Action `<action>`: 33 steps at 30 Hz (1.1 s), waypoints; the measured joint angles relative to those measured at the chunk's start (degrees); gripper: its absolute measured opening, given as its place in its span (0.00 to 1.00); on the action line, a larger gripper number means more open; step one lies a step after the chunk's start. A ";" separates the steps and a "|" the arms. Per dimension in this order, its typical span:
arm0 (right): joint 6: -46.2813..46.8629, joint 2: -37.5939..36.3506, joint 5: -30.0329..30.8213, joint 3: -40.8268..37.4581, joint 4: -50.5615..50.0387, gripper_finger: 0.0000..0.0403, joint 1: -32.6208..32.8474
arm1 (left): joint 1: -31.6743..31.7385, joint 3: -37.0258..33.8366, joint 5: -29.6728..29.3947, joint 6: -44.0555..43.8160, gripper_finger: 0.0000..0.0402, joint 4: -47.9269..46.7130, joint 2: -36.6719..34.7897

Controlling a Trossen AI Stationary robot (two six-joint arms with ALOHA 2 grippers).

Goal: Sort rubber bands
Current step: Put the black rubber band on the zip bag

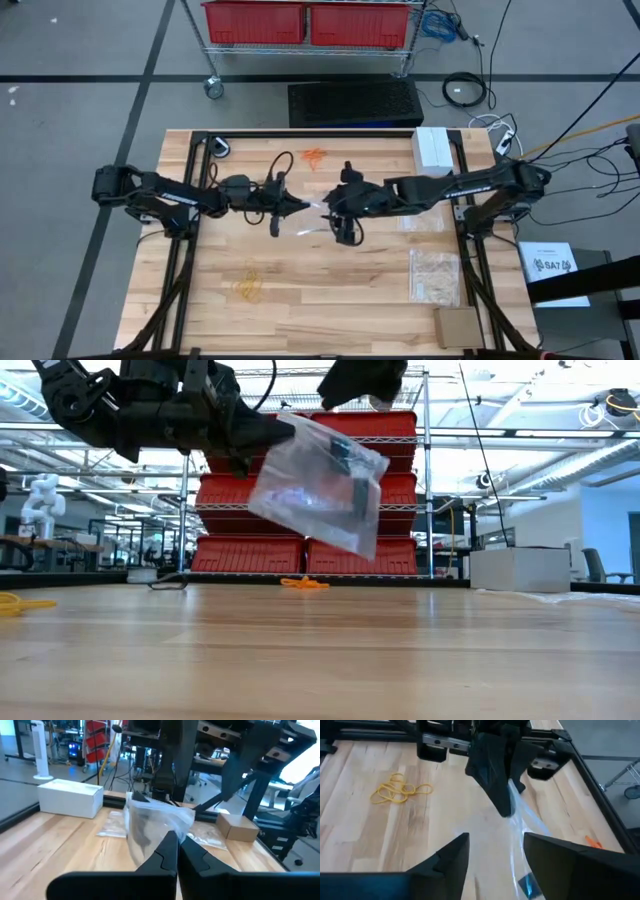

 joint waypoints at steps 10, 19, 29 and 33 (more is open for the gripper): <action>4.20 -0.46 11.06 0.04 -14.74 0.32 1.11 | -1.01 0.00 0.22 3.37 0.00 0.00 0.00; 10.56 -5.40 10.99 -14.92 -7.85 0.32 1.82 | -1.06 -1.50 0.22 5.44 0.00 -1.16 -3.48; 12.37 -14.41 6.79 -46.36 49.16 0.32 1.44 | -2.35 -5.84 2.12 6.01 0.00 1.04 -11.88; 12.56 -10.75 5.30 -50.96 66.80 0.34 0.09 | -3.37 -5.84 3.50 7.38 0.00 3.06 -11.89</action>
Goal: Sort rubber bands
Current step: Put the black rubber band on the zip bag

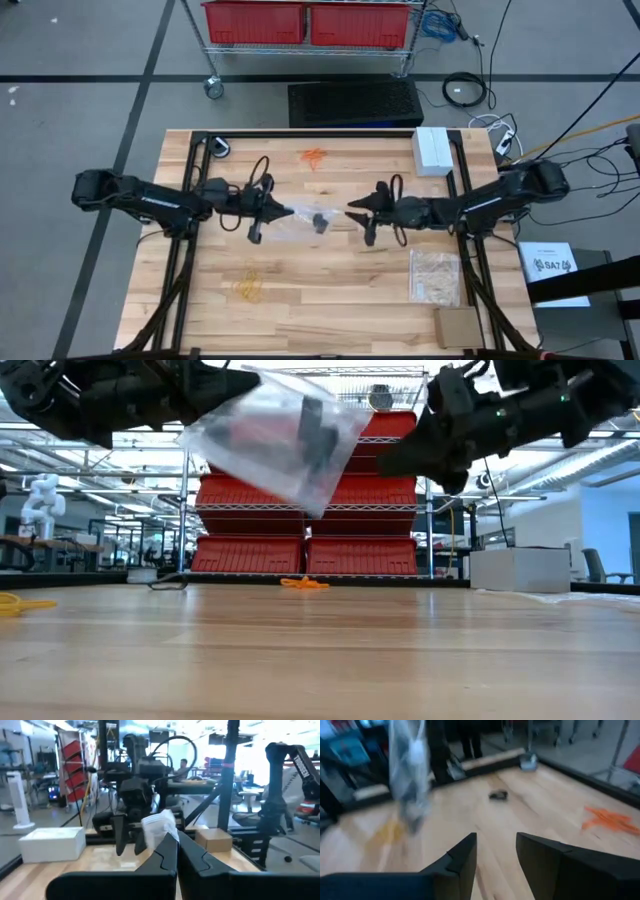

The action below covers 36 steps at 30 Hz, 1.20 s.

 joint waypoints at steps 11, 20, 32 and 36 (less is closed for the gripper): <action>-2.24 7.68 -10.74 2.41 16.11 0.46 -0.61 | -0.47 -0.02 0.06 0.41 0.00 1.84 0.04; -8.47 8.24 -7.46 6.40 15.68 0.10 -0.67 | -0.43 -0.02 -0.74 -0.01 0.00 1.53 0.04; -13.00 6.09 -7.36 11.58 3.77 0.00 0.10 | -0.42 -0.02 -5.60 -3.07 0.10 -5.12 0.04; -14.38 4.83 -7.09 13.71 -1.65 0.00 0.24 | -0.38 -0.02 -6.44 -3.07 0.21 -5.42 0.04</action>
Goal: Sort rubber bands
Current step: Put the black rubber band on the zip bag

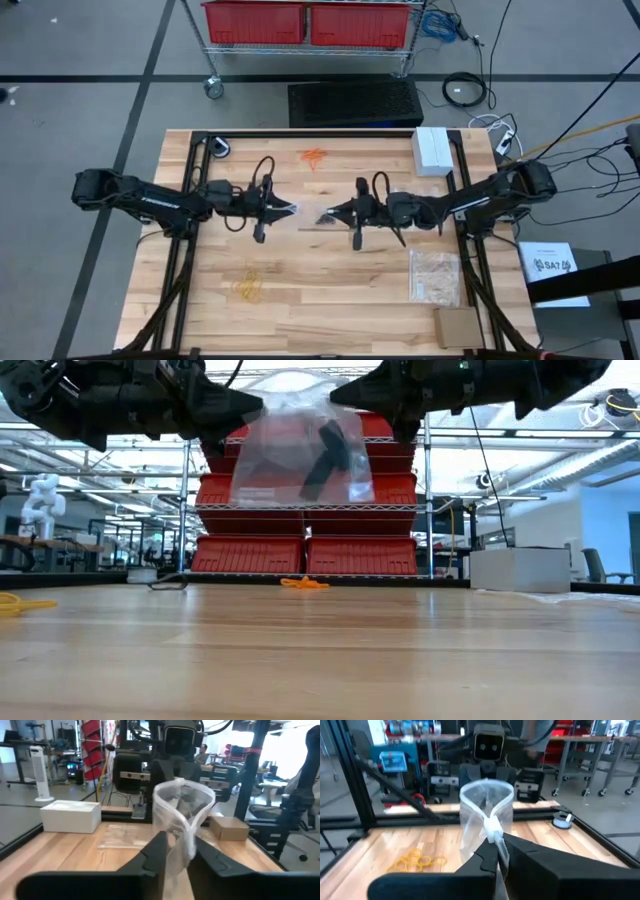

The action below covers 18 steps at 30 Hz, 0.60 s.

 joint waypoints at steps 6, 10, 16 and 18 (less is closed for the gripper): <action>-1.38 -1.46 0.44 0.62 -1.85 0.00 -0.02 | -0.05 0.00 2.84 -0.06 0.29 0.43 -0.28; -1.70 -2.63 2.54 0.64 -4.94 0.00 0.00 | -0.07 0.00 5.98 -1.45 0.29 0.50 -1.79; -2.85 -3.63 2.89 0.64 -5.54 0.00 0.31 | -0.04 0.00 6.07 -1.33 0.29 -3.38 -4.59; -3.21 -3.63 2.89 0.64 -5.53 0.00 0.33 | -0.04 0.00 6.04 -1.17 0.29 -4.13 -4.76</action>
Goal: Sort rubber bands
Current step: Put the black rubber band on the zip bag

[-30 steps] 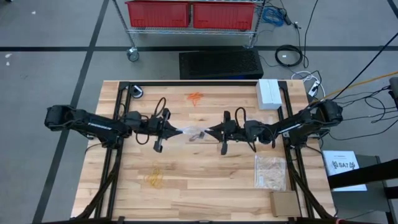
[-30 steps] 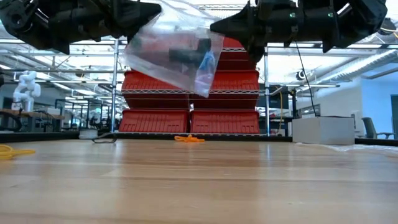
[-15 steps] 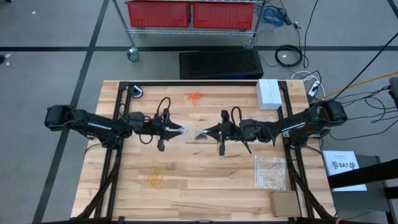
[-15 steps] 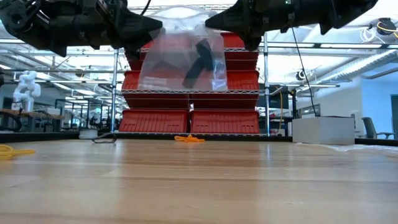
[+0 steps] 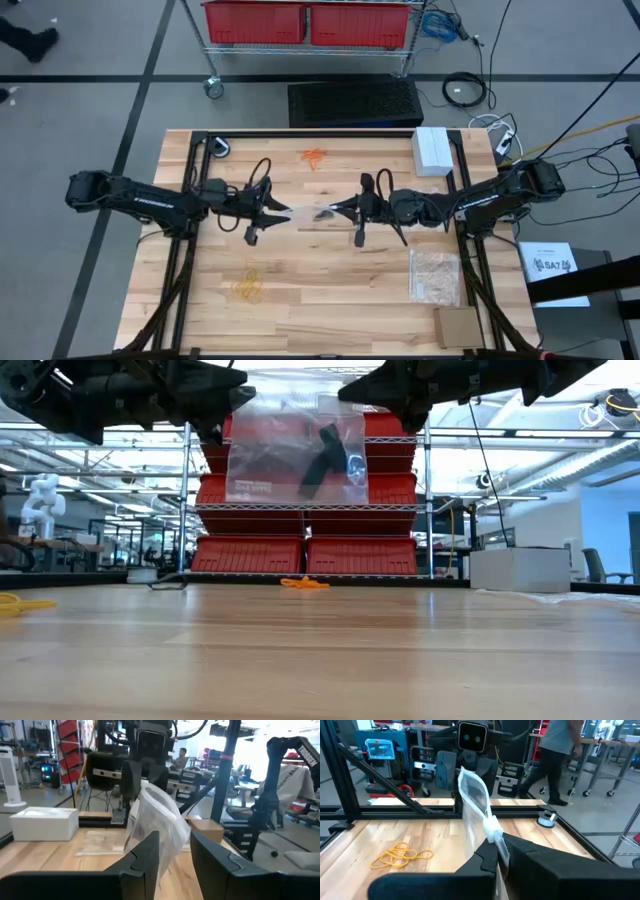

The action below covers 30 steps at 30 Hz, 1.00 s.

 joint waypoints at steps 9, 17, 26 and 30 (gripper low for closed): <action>0.07 0.00 0.00 0.00 -0.04 0.00 0.04 | 0.00 0.00 -0.21 -0.19 0.14 -1.05 0.00; 1.46 0.00 1.43 0.00 -3.54 0.00 -0.32 | 0.00 0.00 -1.44 1.19 0.02 -1.20 0.03; 2.54 0.20 1.21 -0.02 -2.34 0.00 -0.40 | 0.00 0.00 -5.28 1.20 0.01 -0.83 2.65; 2.55 0.85 1.16 -0.02 -1.92 0.00 -0.69 | 0.00 0.00 -5.96 1.31 0.00 0.71 3.31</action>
